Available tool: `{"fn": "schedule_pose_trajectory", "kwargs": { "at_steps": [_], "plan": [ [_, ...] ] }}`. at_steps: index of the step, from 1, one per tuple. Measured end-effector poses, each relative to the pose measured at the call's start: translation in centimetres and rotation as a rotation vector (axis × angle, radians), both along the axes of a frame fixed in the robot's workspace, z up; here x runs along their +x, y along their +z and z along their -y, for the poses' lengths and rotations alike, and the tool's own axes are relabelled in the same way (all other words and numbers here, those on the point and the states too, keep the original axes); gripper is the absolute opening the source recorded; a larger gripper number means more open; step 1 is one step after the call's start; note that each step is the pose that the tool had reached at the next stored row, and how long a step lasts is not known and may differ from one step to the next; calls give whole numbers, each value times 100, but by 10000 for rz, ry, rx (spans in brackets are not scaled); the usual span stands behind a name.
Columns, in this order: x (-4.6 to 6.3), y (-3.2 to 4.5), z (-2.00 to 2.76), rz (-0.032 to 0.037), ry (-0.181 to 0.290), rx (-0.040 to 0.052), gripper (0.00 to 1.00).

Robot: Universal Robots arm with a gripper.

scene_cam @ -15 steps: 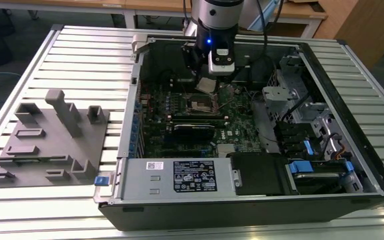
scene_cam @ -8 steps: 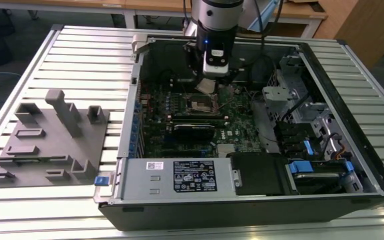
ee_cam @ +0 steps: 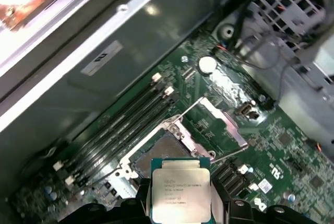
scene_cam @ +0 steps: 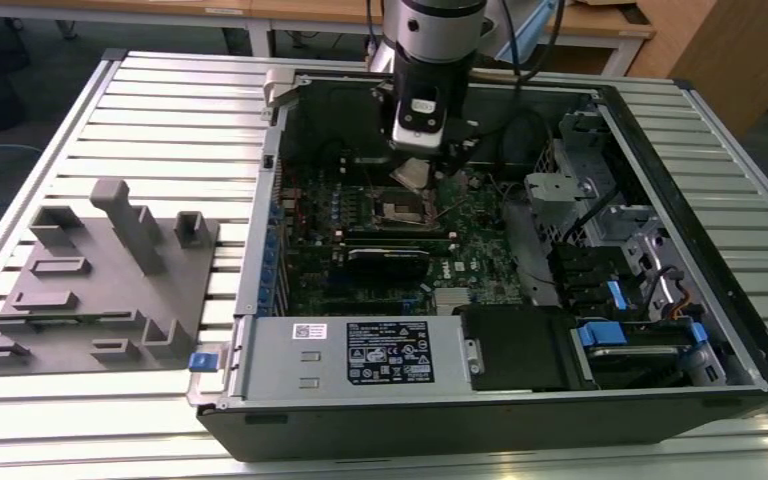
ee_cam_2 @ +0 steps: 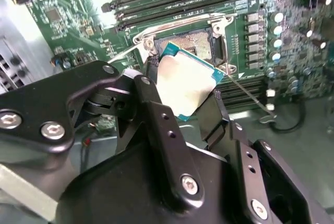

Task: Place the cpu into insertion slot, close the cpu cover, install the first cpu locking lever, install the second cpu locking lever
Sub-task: 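Place the cpu into insertion slot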

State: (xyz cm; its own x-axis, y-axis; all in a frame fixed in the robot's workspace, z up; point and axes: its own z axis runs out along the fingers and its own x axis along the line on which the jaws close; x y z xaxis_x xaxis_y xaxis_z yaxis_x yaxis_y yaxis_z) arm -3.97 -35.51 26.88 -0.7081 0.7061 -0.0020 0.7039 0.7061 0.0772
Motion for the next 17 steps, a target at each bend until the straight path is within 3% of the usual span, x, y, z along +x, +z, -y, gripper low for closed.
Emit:
{"fn": "schedule_pose_trajectory", "kwargs": {
  "at_steps": [10,17],
  "plan": [
    [0,-15,1,0,-1779,2,54],
    [0,-15,0,0,-1793,1,54]
  ]
}}
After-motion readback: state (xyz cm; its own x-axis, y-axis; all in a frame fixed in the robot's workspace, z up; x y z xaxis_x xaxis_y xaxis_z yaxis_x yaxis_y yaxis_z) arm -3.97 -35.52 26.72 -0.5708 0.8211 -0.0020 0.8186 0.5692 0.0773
